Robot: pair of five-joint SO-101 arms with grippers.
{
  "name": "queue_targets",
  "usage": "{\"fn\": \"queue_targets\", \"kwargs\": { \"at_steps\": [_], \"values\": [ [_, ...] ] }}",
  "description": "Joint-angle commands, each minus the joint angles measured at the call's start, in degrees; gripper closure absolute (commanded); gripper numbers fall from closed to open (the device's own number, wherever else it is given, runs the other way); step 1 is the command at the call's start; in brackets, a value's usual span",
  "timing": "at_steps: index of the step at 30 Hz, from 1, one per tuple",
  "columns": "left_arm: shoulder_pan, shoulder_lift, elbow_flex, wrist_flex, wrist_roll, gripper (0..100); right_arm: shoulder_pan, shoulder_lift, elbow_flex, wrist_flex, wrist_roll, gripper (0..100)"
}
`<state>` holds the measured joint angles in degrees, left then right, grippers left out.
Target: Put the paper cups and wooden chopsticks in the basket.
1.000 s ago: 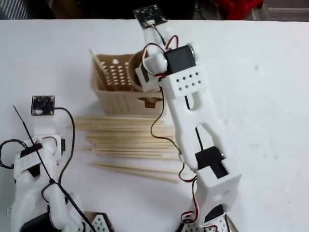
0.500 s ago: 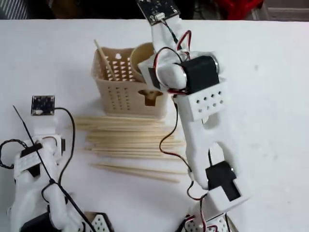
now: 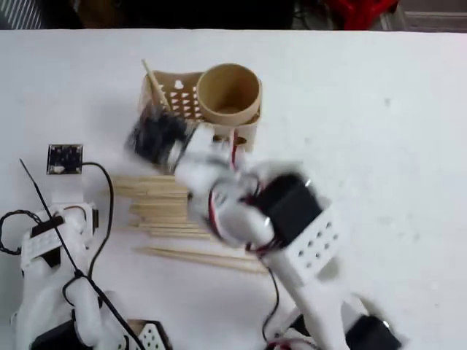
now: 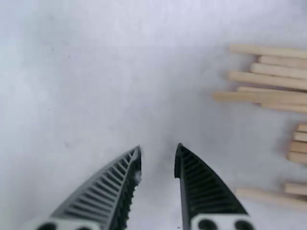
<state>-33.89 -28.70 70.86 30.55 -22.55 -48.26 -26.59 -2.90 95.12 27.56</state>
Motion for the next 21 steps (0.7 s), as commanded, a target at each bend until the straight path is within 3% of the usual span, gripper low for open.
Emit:
{"fn": "queue_targets", "kwargs": {
  "at_steps": [1,7,10,14,21],
  "values": [
    [-0.31,-0.13,-0.18,-1.05,-0.62,87,-1.80,-7.96,22.95,-7.60,6.95,97.9],
    [-0.31,-0.13,-0.18,-1.05,-0.62,87,-1.80,-12.62,50.46,-24.48,8.62,97.1],
    [-0.31,-0.13,-0.18,-1.05,-0.62,87,-1.80,-11.21,58.11,-32.13,9.93,92.0],
    [-0.31,-0.13,-0.18,-1.05,-0.62,87,-1.80,-7.60,61.01,-38.11,11.34,86.8],
    [-0.31,-0.13,-0.18,-1.05,-0.62,87,-1.71,2.59,60.92,-47.87,11.52,86.9]
  ]
}}
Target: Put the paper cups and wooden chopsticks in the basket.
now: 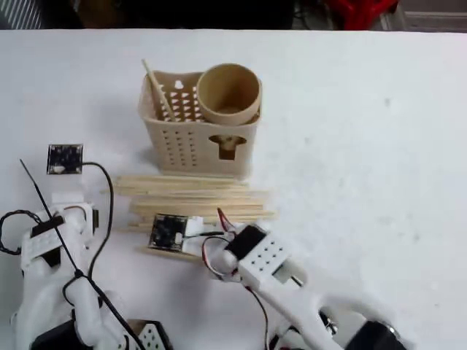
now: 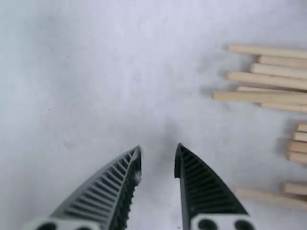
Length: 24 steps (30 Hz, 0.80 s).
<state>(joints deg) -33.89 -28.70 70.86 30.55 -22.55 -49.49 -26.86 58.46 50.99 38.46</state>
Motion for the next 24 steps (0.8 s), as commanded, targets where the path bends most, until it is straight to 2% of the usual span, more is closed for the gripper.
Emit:
{"fn": "queue_targets", "kwargs": {
  "at_steps": [1,9,16,20,24],
  "values": [
    [-0.31,-0.13,-0.18,-1.05,-0.62,87,-0.48,4.09,-0.44,-4.79,0.62,86.9],
    [-0.31,-0.13,-0.18,-1.05,-0.62,87,-0.22,7.78,-0.53,-6.64,0.62,89.5],
    [-0.31,-0.13,-0.18,-1.05,-0.62,87,0.13,8.22,-1.05,-6.55,4.48,94.5],
    [-0.31,-0.13,-0.18,-1.05,-0.62,87,3.65,8.22,-1.41,-8.40,4.40,98.2],
    [-0.31,-0.13,-0.18,-1.05,-0.62,87,6.29,10.24,-1.58,-10.07,4.40,97.9]
  ]
}}
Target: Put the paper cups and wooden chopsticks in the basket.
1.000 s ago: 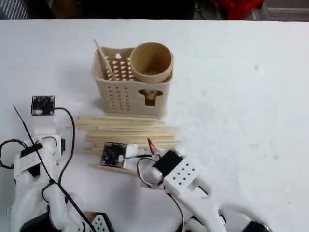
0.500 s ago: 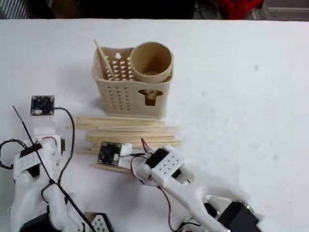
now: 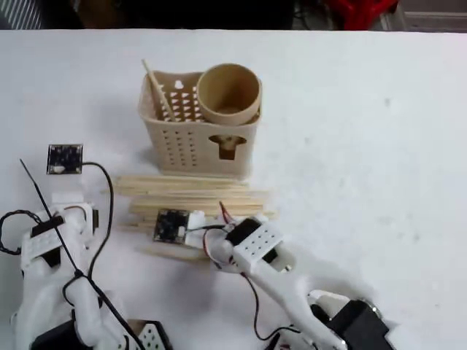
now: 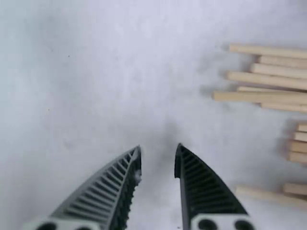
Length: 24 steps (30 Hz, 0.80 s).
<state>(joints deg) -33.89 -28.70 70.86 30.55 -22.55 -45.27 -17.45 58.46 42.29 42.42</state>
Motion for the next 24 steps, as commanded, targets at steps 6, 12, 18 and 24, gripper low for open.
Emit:
{"fn": "queue_targets", "kwargs": {
  "at_steps": [6,12,18,24],
  "values": [
    [-0.31,-0.13,-0.18,-1.05,-0.62,87,2.33,6.81,-5.45,-1.19,0.44,97.4],
    [-0.31,-0.13,-0.18,-1.05,-0.62,87,2.15,7.52,-8.09,-1.19,0.88,97.4],
    [-0.31,-0.13,-0.18,-1.05,-0.62,87,2.59,6.73,-8.53,0.75,0.35,98.1],
    [-0.31,-0.13,-0.18,-1.05,-0.62,87,3.56,-6.46,-7.21,4.62,-7.47,98.1]
  ]
}}
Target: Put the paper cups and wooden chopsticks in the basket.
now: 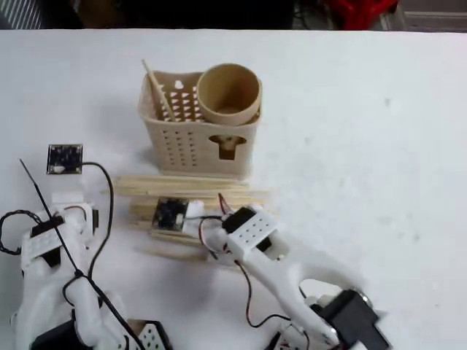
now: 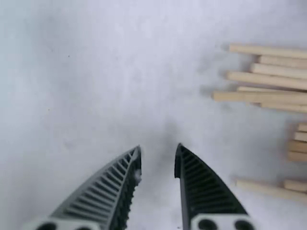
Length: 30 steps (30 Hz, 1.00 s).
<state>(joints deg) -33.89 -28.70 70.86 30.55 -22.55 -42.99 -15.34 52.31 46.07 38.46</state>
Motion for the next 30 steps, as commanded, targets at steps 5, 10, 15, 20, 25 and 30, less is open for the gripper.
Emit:
{"fn": "queue_targets", "kwargs": {
  "at_steps": [5,10,15,20,25,30],
  "values": [
    [-0.31,-0.13,-0.18,-1.05,-0.62,87,2.77,-27.65,-0.26,6.46,-10.73,98.1],
    [-0.31,-0.13,-0.18,-1.05,-0.62,87,2.77,-41.01,-1.14,10.15,-11.25,98.1],
    [-0.31,-0.13,-0.18,-1.05,-0.62,87,2.95,-42.42,-8.88,10.95,-16.53,98.1],
    [-0.31,-0.13,-0.18,-1.05,-0.62,87,2.86,-41.27,-20.66,-1.98,-25.85,98.1],
    [-0.31,-0.13,-0.18,-1.05,-0.62,87,2.95,-33.01,-25.32,-23.96,-29.98,98.1],
    [-0.31,-0.13,-0.18,-1.05,-0.62,87,2.95,-18.59,-31.56,-39.96,-29.98,98.0]
  ]
}}
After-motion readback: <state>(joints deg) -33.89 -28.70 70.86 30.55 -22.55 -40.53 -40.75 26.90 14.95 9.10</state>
